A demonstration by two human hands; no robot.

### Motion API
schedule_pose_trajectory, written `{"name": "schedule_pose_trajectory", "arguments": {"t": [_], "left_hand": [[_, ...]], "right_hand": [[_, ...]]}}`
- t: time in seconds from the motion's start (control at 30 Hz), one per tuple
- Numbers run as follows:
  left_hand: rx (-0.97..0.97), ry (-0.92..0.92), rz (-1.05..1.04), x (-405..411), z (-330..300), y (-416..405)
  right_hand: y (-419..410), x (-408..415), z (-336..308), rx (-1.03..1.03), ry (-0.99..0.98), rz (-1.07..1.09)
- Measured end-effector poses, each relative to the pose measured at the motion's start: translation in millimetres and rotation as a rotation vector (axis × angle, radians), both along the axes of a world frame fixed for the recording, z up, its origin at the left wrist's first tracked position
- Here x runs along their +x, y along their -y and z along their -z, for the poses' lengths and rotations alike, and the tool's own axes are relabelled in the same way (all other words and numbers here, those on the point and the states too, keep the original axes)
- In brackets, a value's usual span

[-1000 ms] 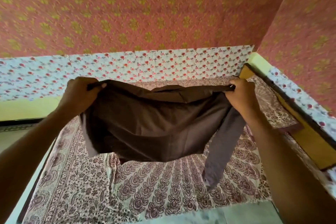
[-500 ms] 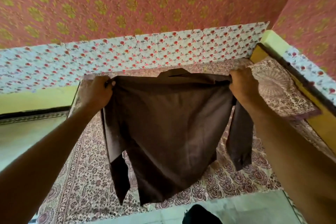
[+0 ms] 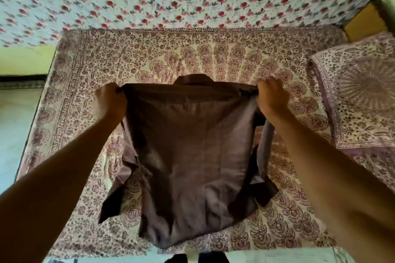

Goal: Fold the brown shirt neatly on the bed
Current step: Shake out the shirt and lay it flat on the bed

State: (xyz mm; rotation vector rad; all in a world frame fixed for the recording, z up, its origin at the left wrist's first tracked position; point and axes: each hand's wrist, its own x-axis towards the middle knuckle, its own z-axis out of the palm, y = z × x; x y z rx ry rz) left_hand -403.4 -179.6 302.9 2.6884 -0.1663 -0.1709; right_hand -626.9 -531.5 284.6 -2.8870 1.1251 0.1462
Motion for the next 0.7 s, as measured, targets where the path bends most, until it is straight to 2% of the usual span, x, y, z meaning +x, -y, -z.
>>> {"name": "schedule_pose_trajectory", "arguments": {"t": [0.13,0.23,0.4,0.53,0.7], "left_hand": [[0.011,0.046,-0.053,60.1,56.4,42.7],[0.061,0.066,-0.102,94.9,98.7,68.6],[-0.047,0.026,-0.137,160.6,176.7,91.0],[-0.161,-0.024,-0.178,227.8,262.9,102.9],[-0.135,-0.033,-0.185,240.5,270.7,150.1]], "right_hand": [[41.6,59.5,46.2,-0.016,0.007,-0.027],[67.7,98.8,88.4,-0.029,-0.066,-0.022],[98.3,160.9,155.9,0.011,-0.125,0.043],[123.6,213.8,205.2,0.078,-0.001,0.17],[147.7,267.9,256.6,0.165,0.118,0.324]]}}
